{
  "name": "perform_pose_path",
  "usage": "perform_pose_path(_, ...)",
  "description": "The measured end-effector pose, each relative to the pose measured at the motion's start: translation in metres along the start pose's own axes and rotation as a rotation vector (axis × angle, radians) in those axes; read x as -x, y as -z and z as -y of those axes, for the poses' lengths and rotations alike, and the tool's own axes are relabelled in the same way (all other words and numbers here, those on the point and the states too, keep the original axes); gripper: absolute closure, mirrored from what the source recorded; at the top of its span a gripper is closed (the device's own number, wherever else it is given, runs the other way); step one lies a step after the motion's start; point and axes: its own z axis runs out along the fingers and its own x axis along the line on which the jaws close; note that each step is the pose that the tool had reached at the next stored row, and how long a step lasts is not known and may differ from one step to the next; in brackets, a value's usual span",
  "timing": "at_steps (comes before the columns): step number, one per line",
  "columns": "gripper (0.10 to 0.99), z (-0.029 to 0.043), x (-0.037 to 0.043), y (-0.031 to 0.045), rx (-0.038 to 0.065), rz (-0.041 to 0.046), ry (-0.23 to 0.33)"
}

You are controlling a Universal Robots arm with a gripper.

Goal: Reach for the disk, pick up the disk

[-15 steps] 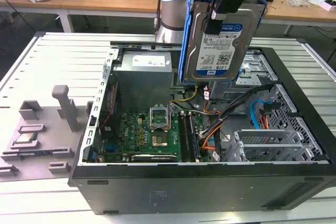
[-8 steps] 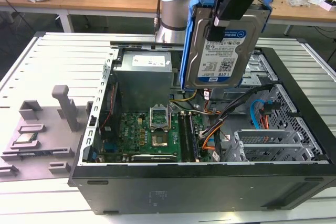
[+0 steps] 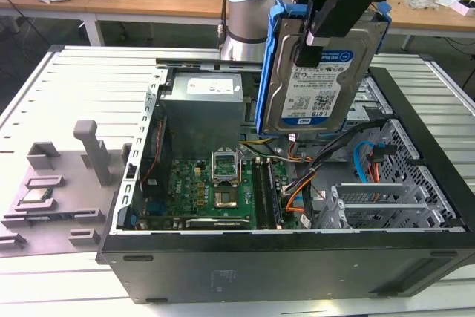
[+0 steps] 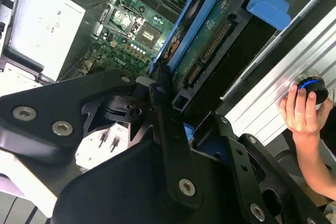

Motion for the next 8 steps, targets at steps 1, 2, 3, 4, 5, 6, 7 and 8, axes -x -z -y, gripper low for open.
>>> perform_pose_path(1, 0.722, 0.0, -0.0014, 0.0, 0.0, 0.0001, 0.0)
perform_pose_path(2, 0.722, -0.0001, -0.0031, 0.0, 0.0, 0.0, 0.0)
perform_pose_path(3, 0.722, -0.0002, -0.0045, -0.0001, 0.0, 0.0, 0.0)
perform_pose_path(4, 0.722, -0.0003, -0.0088, -0.0001, 0.0, 0.0, 0.0)
perform_pose_path(5, 0.722, -0.0004, -0.0099, -0.0001, 0.0, 0.0001, 0.0)
perform_pose_path(6, 0.722, -0.0004, -0.0113, -0.0001, 0.0, 0.0, 0.0)
perform_pose_path(7, 0.722, -0.0005, -0.0137, -0.0001, 0.0, 0.0, 0.0)
perform_pose_path(8, 0.722, -0.0006, -0.0158, -0.0002, 0.0, 0.0001, 0.0)
